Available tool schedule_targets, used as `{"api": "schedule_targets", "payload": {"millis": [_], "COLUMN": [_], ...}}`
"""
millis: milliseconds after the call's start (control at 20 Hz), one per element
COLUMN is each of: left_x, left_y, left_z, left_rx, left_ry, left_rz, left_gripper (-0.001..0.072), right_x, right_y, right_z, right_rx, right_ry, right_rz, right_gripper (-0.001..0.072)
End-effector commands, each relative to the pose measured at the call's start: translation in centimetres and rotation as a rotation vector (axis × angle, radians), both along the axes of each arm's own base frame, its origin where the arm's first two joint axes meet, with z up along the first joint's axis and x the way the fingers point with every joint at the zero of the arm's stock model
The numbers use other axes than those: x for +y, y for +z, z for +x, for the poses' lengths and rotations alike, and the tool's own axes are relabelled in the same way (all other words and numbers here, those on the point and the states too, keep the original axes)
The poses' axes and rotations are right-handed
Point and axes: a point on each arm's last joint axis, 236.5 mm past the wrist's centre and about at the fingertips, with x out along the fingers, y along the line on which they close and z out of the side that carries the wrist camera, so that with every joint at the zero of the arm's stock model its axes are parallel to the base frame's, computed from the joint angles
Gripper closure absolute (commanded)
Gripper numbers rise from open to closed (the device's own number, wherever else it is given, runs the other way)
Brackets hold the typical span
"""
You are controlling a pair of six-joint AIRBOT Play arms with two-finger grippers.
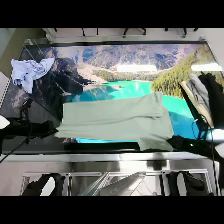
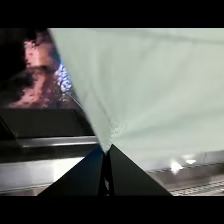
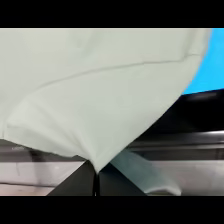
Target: Fold the shirts.
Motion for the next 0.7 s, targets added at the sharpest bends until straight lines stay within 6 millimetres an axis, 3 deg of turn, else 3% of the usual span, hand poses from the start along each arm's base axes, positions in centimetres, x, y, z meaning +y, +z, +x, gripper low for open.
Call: {"api": "schedule_targets", "payload": {"millis": [0,100,200,300,450,650], "left_x": [0.6,0.4,0.6,1.4,1.8,0.9], "left_y": [0.2,-0.9,-1.8,-2.5,-3.2,-4.0], "left_z": [-1.4,-2.0,-1.2,1.0,4.5,9.1], "left_rx": [-0.043,-0.012,0.020,0.020,0.047,0.055], "left_ry": [0.039,0.046,0.054,0.077,0.093,0.023], "left_rz": [0.042,0.027,0.021,0.023,-0.013,-0.020], "left_gripper": [0.0692,0.0692,0.0692,0.0692,0.0692,0.0692], "right_x": [0.7,0.8,0.1,-0.5,-1.7,-0.8], "right_y": [2.7,3.6,4.7,5.6,5.2,4.5], "right_z": [-3.2,-3.1,-0.9,2.1,6.6,13.0], "right_rx": [-0.079,-0.108,-0.166,-0.204,-0.172,-0.126], "right_ry": [-0.015,-0.029,-0.067,-0.088,-0.071,0.004], "right_rz": [-0.061,-0.066,-0.061,-0.028,0.017,0.082], "right_gripper": [0.0693,0.0694,0.0694,0.0694,0.0694,0.0693]}}
